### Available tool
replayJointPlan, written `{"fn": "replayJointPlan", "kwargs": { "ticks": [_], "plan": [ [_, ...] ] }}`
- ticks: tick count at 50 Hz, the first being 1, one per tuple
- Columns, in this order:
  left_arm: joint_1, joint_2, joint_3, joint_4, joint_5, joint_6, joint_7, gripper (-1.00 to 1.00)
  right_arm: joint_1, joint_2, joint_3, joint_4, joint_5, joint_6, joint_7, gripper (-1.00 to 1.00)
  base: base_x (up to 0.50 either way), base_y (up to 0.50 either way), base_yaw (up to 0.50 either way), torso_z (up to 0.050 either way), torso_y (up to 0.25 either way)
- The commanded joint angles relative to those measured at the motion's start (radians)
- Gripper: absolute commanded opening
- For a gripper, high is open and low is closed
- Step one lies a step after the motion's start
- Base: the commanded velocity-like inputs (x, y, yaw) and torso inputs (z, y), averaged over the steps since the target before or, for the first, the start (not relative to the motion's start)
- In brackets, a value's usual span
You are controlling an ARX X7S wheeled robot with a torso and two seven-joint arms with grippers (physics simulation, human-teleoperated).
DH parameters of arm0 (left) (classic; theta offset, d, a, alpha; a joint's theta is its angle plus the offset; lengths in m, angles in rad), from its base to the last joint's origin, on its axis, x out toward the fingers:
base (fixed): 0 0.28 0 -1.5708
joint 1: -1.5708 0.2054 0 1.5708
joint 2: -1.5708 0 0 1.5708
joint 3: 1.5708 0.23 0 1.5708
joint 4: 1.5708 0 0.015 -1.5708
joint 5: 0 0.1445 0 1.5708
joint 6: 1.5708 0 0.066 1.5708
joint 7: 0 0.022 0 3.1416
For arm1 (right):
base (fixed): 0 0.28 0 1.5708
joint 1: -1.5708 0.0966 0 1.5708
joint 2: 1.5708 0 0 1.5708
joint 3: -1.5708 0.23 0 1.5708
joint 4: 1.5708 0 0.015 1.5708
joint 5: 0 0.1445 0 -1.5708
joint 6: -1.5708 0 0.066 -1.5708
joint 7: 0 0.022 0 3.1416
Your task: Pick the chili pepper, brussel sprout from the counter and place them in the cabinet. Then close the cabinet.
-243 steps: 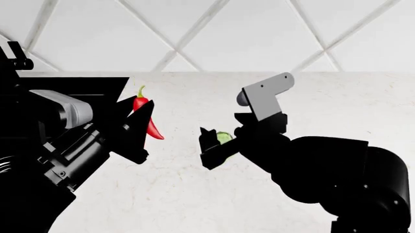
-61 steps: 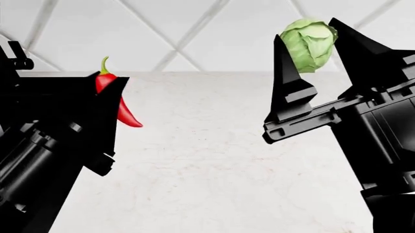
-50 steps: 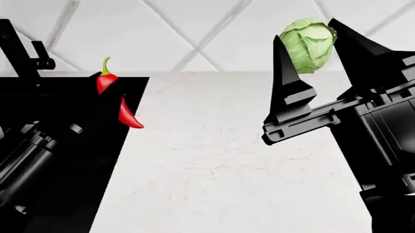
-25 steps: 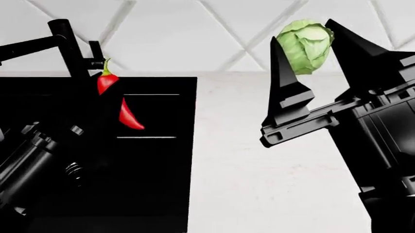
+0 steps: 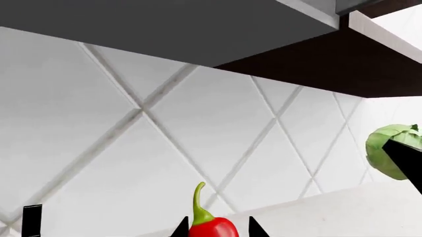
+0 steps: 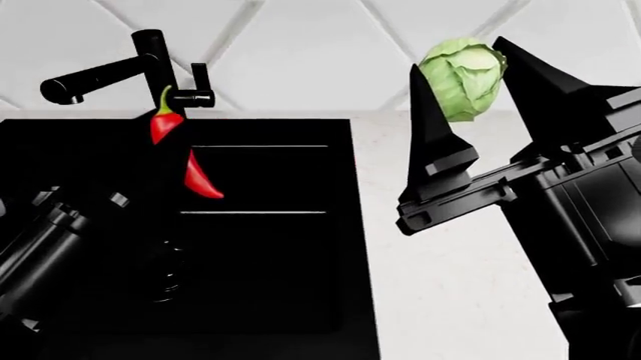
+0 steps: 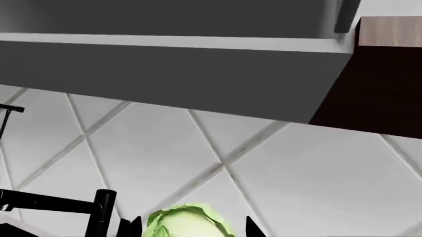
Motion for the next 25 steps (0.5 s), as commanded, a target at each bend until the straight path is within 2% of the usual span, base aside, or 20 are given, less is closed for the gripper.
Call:
{"fn": "replayJointPlan", "kwargs": {
  "ticks": [1, 5, 13, 25],
  "plan": [
    [-0.002, 0.001, 0.006, -0.002, -0.008, 0.003, -0.006, -1.00, 0.002, 0.007, 0.003, -0.007, -0.017, -0.005, -0.007, -1.00, 0.00, 0.00, 0.00, 0.000, 0.000],
    [0.001, 0.001, 0.007, -0.002, -0.005, 0.004, -0.004, -1.00, 0.004, 0.006, -0.007, -0.014, -0.039, -0.012, -0.018, -1.00, 0.00, 0.00, 0.00, 0.000, 0.003],
    [0.008, 0.000, 0.007, 0.001, -0.002, 0.006, 0.000, -1.00, 0.023, 0.006, -0.038, -0.014, -0.058, -0.005, -0.010, -1.00, 0.00, 0.47, 0.00, 0.000, 0.000],
    [0.008, -0.004, 0.010, 0.004, -0.008, 0.007, -0.003, -1.00, 0.024, 0.023, -0.032, -0.012, -0.023, -0.022, 0.011, -1.00, 0.00, 0.05, 0.00, 0.000, 0.001]
  ]
}}
